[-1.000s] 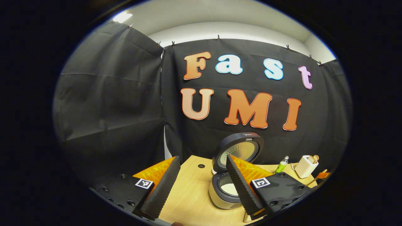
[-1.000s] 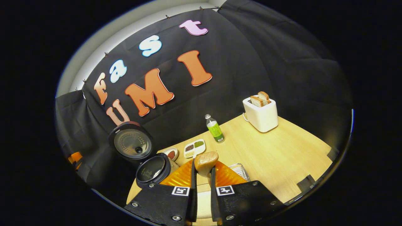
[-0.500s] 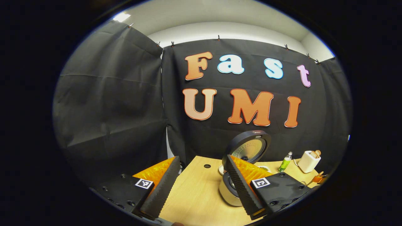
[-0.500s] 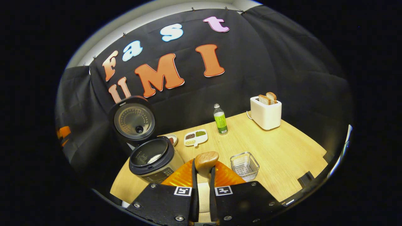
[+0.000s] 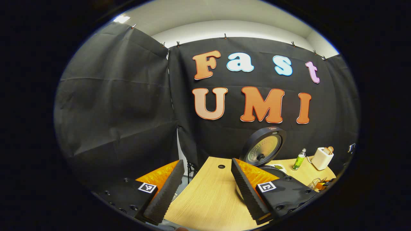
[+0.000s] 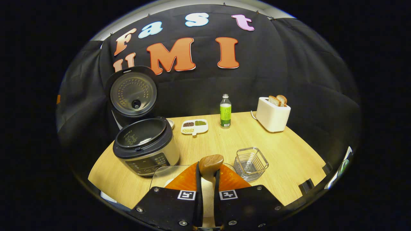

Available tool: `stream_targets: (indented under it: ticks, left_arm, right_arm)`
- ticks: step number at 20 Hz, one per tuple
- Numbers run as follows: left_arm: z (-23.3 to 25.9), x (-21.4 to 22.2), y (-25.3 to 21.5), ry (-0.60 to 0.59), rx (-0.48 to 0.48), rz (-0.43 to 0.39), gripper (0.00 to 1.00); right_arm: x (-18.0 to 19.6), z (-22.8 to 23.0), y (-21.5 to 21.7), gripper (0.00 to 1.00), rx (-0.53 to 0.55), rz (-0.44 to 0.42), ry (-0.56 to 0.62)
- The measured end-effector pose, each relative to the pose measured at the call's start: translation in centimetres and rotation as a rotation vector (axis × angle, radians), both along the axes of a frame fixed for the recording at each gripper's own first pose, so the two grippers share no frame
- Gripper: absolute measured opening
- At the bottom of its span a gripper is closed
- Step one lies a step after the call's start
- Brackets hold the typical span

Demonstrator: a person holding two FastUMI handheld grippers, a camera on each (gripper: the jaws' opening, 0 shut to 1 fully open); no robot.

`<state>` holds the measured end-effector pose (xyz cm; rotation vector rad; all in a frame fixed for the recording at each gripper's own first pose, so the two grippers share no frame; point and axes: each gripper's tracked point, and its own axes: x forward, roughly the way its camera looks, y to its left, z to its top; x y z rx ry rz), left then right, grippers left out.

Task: Close the left gripper, press the button to open the rice cooker; take a wooden spoon from the chopstick holder with the right hand, scoop a spoonful of rice and pour it into the rice cooker, then put the wooden spoon back into the chopstick holder.

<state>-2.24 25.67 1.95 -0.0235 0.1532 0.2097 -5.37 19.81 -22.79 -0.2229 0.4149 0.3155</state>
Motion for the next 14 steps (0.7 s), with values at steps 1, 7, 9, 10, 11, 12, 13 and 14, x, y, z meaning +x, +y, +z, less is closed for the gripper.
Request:
stream_targets:
  ticks: [1,7,9,10,11,12,13,14]
  left_arm:
    - [-0.1,0.0,0.1,0.002,-0.005,0.001,0.95]
    - [-0.7,-0.1,0.6,0.017,-0.009,0.0,0.95]
    - [-1.0,0.1,0.4,0.021,-0.015,-0.002,0.95]
    - [-1.1,0.1,0.4,0.023,-0.019,-0.004,0.95]
    - [-1.2,0.3,0.2,0.026,-0.023,-0.007,0.95]
    - [-1.3,0.3,0.2,0.029,-0.024,-0.009,0.95]
    - [-1.4,0.3,0.1,0.031,-0.022,-0.01,0.95]
    - [-1.4,0.3,0.0,0.033,-0.019,-0.013,0.95]
  right_arm:
    - [-0.2,-0.3,0.4,0.13,0.009,0.005,0.01]
    - [-2.5,-2.2,3.4,0.13,0.224,-0.001,0.176]
    - [-2.5,-2.3,3.1,0.13,0.283,-0.013,0.202]
    - [-2.2,-2.2,2.6,0.13,0.315,-0.026,0.218]
    - [-2.0,-2.2,2.3,0.13,0.355,-0.043,0.24]
    - [-1.8,-2.3,1.9,0.13,0.398,-0.059,0.267]
    - [-1.8,-2.3,1.5,0.12,0.441,-0.076,0.287]
    - [-1.7,-2.4,1.1,0.13,0.482,-0.092,0.307]
